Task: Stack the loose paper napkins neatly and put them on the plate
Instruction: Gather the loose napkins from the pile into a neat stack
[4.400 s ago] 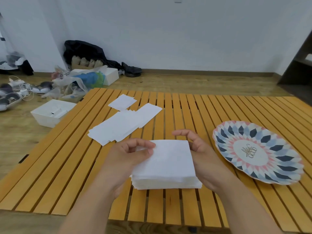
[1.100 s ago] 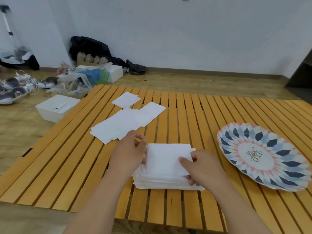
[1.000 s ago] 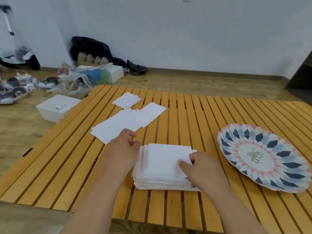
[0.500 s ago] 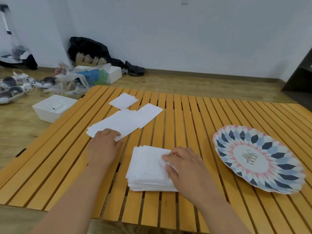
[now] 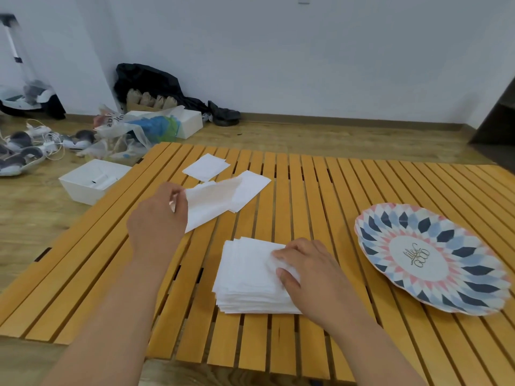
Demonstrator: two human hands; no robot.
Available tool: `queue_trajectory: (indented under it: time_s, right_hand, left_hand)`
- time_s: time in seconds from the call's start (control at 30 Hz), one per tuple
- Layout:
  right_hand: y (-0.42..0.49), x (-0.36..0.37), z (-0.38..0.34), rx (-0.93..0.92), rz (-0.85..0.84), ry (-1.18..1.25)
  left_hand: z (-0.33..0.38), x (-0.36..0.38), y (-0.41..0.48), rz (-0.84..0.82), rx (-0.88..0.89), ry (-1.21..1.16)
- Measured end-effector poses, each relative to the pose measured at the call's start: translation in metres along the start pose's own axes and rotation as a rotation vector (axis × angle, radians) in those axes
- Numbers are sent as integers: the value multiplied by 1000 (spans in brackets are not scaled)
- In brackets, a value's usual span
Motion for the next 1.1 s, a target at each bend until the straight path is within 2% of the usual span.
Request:
queue_trajectory:
  time_s: [0.07, 0.13, 0.23, 0.33, 0.4, 0.47, 0.53, 0.6, 0.8, 0.93, 1.0, 1.1]
  right_hand:
    - [1, -5, 2, 28, 33, 59]
    - [0, -14, 7, 97, 98, 209]
    - [1, -23, 15, 225, 152, 675]
    - [3, -20, 14, 297, 34, 1157]
    - [-2, -16, 11, 345, -90, 1435]
    - [-7, -16, 13, 395, -139, 1497]
    - [-10, -17, 23, 452, -106, 1328]
    - [-12, -15, 32, 492, -94, 1125]
    - [-13, 2, 39, 544, -192, 840]
    - [-10, 7, 50, 529, -167, 210]
    - [-9, -8, 45, 485, -45, -9]
    - [-6, -40, 17, 262, 298, -145]
  left_hand:
    - [21, -16, 5, 1, 6, -100]
    - [40, -25, 7, -66, -102, -315]
    - [67, -35, -6, -157, -362, -690]
    - [76, -27, -36, -253, -689, -984]
    - [75, -15, -59, -325, -861, -1071]
    - [70, -3, -75, -381, -935, -1087]
    - [61, 9, -82, -423, -933, -1032]
    - [51, 18, -78, -431, -856, -909]
    - [33, 41, -63, -433, -479, -430]
    - [33, 50, -70, -431, -280, -194]
    - [37, 47, -70, -400, -206, -74]
    - [31, 34, -57, -281, -160, 22]
Point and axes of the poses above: each hand's wrist, its own y-axis towards the middle knuckle, its own x-axis out of the palm, z = x × y, the point moved 8 cm from there along y, towards the middle knuckle, and after that the axes turned 11 degrees about -y, right-handed, at the moved point
